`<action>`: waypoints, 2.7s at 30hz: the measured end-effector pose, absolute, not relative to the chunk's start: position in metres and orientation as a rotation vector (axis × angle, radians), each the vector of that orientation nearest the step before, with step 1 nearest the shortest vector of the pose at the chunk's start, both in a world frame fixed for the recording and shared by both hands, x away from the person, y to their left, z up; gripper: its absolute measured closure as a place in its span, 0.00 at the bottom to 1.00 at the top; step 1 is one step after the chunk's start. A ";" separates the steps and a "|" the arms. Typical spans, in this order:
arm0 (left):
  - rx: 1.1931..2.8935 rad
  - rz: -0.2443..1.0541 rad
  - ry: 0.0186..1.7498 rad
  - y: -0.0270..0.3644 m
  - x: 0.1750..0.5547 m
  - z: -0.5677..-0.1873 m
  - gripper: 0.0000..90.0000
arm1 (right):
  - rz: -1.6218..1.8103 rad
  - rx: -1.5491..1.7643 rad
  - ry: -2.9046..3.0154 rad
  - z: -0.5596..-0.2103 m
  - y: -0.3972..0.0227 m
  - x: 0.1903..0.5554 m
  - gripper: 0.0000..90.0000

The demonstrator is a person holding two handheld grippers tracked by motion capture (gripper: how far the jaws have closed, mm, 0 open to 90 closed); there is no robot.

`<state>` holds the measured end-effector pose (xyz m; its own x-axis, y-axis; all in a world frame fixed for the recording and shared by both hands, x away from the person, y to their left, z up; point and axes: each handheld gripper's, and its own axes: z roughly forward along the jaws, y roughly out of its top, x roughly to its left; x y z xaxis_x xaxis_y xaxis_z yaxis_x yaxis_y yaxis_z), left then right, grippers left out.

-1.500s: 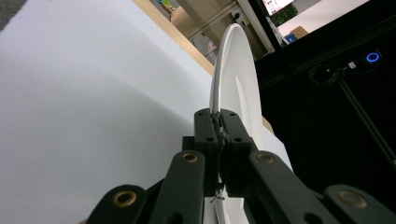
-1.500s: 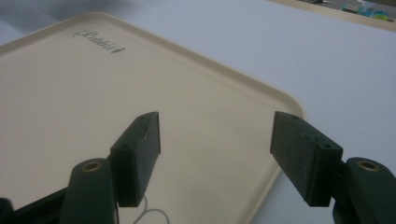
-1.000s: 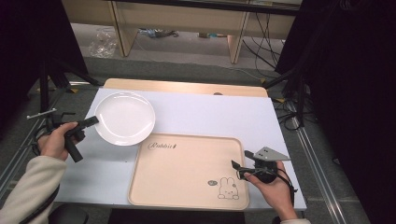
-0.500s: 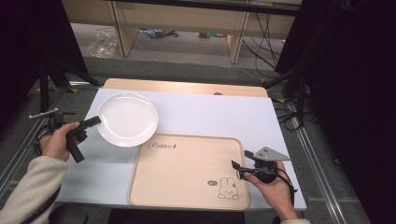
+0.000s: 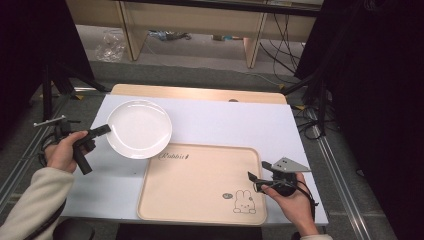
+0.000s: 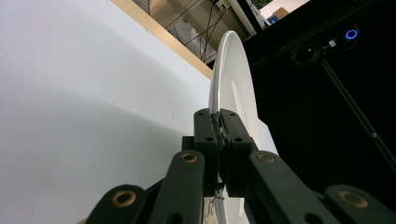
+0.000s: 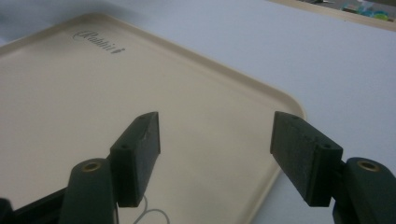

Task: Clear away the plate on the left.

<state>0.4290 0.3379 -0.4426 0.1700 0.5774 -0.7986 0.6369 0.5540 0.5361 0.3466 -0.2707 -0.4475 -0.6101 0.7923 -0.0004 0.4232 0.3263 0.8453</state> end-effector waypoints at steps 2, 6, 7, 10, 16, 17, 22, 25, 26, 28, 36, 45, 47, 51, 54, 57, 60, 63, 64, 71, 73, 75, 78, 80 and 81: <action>1.096 -0.064 1.488 0.337 0.429 -0.442 0.96 | 1.202 1.080 2.184 -0.447 -0.271 0.346 0.38; 1.100 -0.073 1.483 0.334 0.428 -0.442 0.96 | 1.200 1.074 2.183 -0.448 -0.271 0.347 0.38; 1.100 -0.073 1.483 0.334 0.428 -0.442 0.96 | 1.200 1.074 2.183 -0.448 -0.271 0.347 0.38; 1.105 -0.080 1.475 0.331 0.428 -0.441 0.96 | 1.204 1.080 2.183 -0.447 -0.271 0.346 0.38; 1.112 -0.095 1.464 0.326 0.427 -0.440 0.96 | 1.205 1.081 2.183 -0.447 -0.271 0.346 0.38; 1.116 -0.100 1.459 0.325 0.428 -0.439 0.96 | 1.204 1.076 2.180 -0.448 -0.271 0.347 0.38; 1.124 -0.105 1.454 0.323 0.427 -0.439 0.96 | 1.205 1.084 2.181 -0.447 -0.271 0.346 0.38; 1.129 -0.108 1.447 0.320 0.427 -0.438 0.96 | 1.206 1.085 2.181 -0.447 -0.271 0.346 0.38; 1.131 -0.110 1.445 0.319 0.427 -0.438 0.96 | 1.205 1.086 2.182 -0.447 -0.271 0.346 0.38; 1.134 -0.113 1.442 0.318 0.427 -0.437 0.96 | 1.205 1.086 2.182 -0.447 -0.271 0.346 0.38; 1.154 -0.134 1.427 0.310 0.426 -0.437 0.96 | 1.206 1.085 2.179 -0.447 -0.271 0.346 0.38; 1.181 -0.159 1.419 0.300 0.426 -0.438 0.97 | 1.206 1.087 2.180 -0.447 -0.271 0.346 0.38; 1.181 -0.168 1.417 0.298 0.425 -0.438 0.97 | 1.206 1.086 2.178 -0.447 -0.271 0.346 0.38; 1.189 -0.175 1.409 0.294 0.425 -0.438 0.97 | 1.205 1.086 2.180 -0.447 -0.271 0.346 0.38; 1.193 -0.185 1.401 0.291 0.425 -0.438 0.97 | 1.205 1.079 2.177 -0.447 -0.271 0.347 0.38; 1.194 -0.191 1.399 0.289 0.425 -0.438 0.97 | 1.206 1.084 2.178 -0.447 -0.271 0.346 0.38; 1.204 -0.195 1.391 0.287 0.424 -0.438 0.97 | 1.207 1.086 2.180 -0.447 -0.271 0.346 0.38; 1.205 -0.200 1.387 0.285 0.424 -0.438 0.97 | 1.206 1.083 2.179 -0.447 -0.271 0.346 0.38; 1.207 -0.201 1.389 0.284 0.424 -0.438 0.97 | 1.206 1.083 2.180 -0.447 -0.271 0.346 0.38; 1.222 -0.210 1.382 0.278 0.423 -0.439 0.97 | 1.205 1.079 2.181 -0.447 -0.271 0.346 0.38; 1.223 -0.214 1.381 0.278 0.423 -0.439 0.97 | 1.206 1.083 2.182 -0.447 -0.271 0.346 0.38; 1.225 -0.217 1.378 0.276 0.423 -0.439 0.97 | 1.207 1.089 2.184 -0.447 -0.270 0.346 0.38; 1.229 -0.222 1.375 0.273 0.423 -0.439 0.97 | 1.206 1.084 2.182 -0.447 -0.271 0.346 0.38; 1.231 -0.225 1.375 0.272 0.423 -0.439 0.97 | 1.205 1.084 2.182 -0.447 -0.271 0.346 0.38; 1.232 -0.227 1.373 0.272 0.423 -0.439 0.97 | 1.204 1.078 2.180 -0.447 -0.271 0.346 0.38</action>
